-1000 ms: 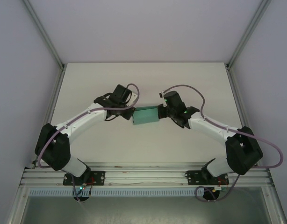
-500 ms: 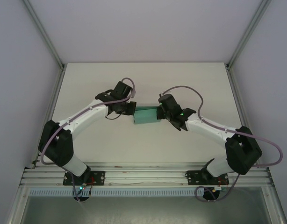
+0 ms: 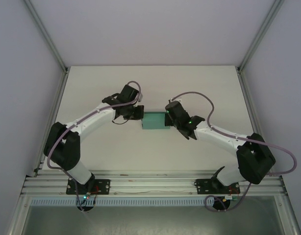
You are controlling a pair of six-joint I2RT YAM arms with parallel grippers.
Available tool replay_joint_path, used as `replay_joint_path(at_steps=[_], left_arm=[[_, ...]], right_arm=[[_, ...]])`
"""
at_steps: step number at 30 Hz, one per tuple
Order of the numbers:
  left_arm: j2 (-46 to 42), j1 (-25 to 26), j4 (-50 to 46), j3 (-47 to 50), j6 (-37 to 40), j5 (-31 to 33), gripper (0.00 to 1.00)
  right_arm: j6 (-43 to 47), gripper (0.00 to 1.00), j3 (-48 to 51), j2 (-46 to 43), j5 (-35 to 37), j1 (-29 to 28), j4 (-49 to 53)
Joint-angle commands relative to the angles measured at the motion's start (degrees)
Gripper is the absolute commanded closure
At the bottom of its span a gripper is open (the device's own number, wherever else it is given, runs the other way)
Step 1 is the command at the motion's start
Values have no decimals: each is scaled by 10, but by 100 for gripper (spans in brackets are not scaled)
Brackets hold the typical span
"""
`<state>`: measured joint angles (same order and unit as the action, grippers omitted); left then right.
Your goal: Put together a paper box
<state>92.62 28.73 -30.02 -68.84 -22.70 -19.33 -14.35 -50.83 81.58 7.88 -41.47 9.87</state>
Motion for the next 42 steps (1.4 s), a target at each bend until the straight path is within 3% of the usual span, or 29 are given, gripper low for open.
replay_joint_path(at_steps=[1,3,8,15,26,32,38,42], left_arm=[[4,39,-2,49,20,73,100],[-1,62,12,70,27,127,100],[0,69,60,121,8,134,100],[8,70,72,130,-2,151,100],[10,70,91,139,1,152,100],[11,70,88,130,8,150,100],[5,70,91,126,13,157,100],[7,69,92,117,19,149,99]], right_arm=[[1,100,43,10,-16,-8,27],[6,100,57,10,-18,-8,6],[-2,99,76,7,-25,-8,-12],[-29,75,51,-26,-30,0,14],[-28,32,19,-93,-145,71,-8],[-44,32,-24,-56,-148,96,-4],[-77,44,-42,1,-180,131,-3],[-81,45,-17,15,-192,134,-23]])
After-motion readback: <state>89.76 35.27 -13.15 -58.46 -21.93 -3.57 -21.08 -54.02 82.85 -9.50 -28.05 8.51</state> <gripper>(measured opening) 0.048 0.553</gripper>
